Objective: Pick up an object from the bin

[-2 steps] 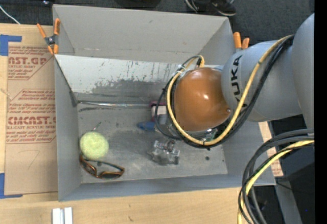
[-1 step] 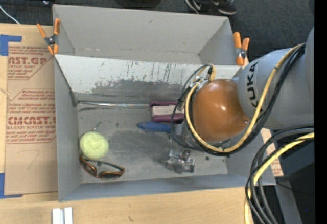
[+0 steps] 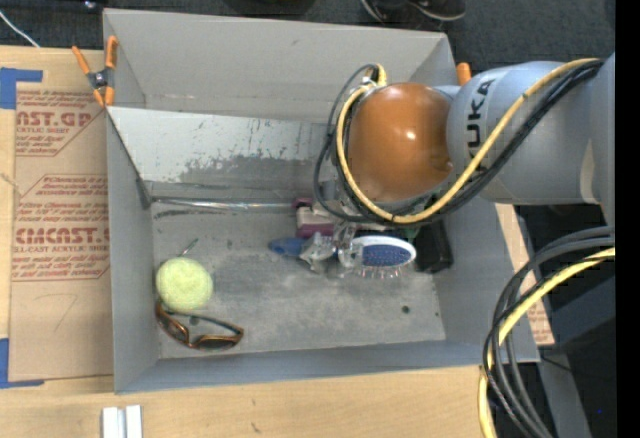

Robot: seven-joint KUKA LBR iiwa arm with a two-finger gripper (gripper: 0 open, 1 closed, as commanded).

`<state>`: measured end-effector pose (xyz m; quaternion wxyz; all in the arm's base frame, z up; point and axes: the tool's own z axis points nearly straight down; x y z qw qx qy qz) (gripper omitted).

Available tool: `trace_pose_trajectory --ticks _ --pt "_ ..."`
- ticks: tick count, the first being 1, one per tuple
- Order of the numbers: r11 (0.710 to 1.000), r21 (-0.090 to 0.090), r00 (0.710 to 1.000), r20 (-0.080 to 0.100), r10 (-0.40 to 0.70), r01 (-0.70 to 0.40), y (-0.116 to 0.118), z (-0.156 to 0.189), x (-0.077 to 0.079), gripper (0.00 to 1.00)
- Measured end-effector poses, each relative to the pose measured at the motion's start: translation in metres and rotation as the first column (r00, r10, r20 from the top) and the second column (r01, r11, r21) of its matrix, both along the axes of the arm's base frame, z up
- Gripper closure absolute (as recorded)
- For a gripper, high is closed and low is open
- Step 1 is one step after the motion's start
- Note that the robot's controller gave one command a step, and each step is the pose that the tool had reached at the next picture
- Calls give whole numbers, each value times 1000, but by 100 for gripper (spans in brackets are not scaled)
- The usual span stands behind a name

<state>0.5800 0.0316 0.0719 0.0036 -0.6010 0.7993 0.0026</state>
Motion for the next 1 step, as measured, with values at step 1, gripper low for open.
trace_pose_trajectory --ticks 1 --pt "1000 0 1000 0 0 0 0 0 0 100"
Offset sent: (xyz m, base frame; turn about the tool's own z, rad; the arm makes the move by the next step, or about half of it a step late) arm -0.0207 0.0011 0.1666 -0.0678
